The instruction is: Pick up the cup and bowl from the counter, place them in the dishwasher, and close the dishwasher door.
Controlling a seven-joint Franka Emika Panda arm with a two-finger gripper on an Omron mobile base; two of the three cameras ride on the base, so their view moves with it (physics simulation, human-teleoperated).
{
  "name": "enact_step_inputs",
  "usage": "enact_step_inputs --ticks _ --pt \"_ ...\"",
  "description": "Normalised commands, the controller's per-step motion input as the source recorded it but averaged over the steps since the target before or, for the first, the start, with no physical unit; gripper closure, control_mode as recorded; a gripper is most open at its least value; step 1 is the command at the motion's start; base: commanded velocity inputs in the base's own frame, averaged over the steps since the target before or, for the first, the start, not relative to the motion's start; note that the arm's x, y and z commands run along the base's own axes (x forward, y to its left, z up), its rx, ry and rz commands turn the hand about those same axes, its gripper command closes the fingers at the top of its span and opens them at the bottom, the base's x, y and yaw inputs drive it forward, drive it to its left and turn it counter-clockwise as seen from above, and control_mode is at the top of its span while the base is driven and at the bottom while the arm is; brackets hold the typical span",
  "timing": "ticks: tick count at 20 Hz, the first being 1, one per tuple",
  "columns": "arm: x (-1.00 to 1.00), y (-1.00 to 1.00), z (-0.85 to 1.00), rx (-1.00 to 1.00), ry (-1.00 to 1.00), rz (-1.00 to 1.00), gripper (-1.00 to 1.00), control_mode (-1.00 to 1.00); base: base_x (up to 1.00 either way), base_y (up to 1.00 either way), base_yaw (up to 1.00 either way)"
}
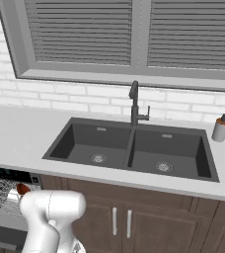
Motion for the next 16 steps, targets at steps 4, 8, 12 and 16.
enact_step_inputs --ticks 4,8,12,16 --pt "0.75 -0.06 -0.32 0.05 -0.13 0.06 -1.0 -1.0 0.0 0.0 0.0" --pt "0.84 0.04 -0.09 0.0 -0.09 0.0 -1.0 -1.0 0.0 0.0 0.0" --pt "0.93 0.01 -0.09 0.0 0.0 0.0 -1.0 -1.0 0.0 0.0 0.0" --pt "0.8 0.15 -0.29 0.0 0.0 0.0 -1.0 -1.0 0.0 0.0 0.0"
